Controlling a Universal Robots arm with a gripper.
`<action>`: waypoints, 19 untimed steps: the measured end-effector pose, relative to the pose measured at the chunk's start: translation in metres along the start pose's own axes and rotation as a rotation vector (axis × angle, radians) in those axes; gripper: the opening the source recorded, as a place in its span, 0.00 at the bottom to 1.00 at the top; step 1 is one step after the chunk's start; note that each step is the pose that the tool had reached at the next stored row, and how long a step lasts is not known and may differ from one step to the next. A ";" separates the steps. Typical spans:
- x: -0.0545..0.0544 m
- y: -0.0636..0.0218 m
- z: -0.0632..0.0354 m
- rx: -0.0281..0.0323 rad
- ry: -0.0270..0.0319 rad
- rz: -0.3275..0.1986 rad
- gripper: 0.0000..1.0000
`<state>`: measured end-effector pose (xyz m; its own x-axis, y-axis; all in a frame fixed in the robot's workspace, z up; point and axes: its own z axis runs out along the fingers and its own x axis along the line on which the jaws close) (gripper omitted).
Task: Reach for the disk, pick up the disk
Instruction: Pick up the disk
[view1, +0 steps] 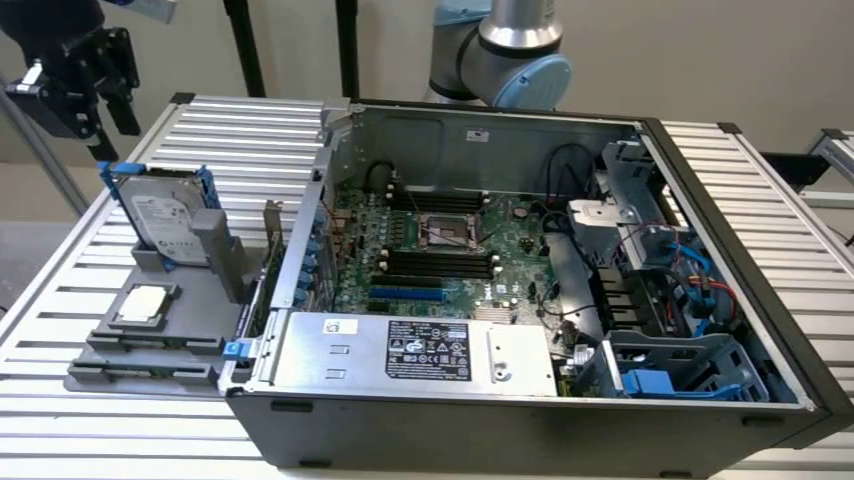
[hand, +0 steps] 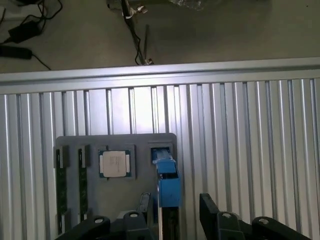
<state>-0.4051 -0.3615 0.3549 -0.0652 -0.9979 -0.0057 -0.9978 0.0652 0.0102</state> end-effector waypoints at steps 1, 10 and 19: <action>0.000 0.0000 0.0014 0.0000 0.0000 0.000 0.54; 0.004 -0.0003 0.0168 0.0000 0.0000 -0.002 0.54; 0.005 -0.0006 0.0331 0.0001 0.0000 -0.010 0.54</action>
<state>-0.4051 -0.3659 0.3218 -0.0557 -0.9984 -0.0057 -0.9984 0.0556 0.0101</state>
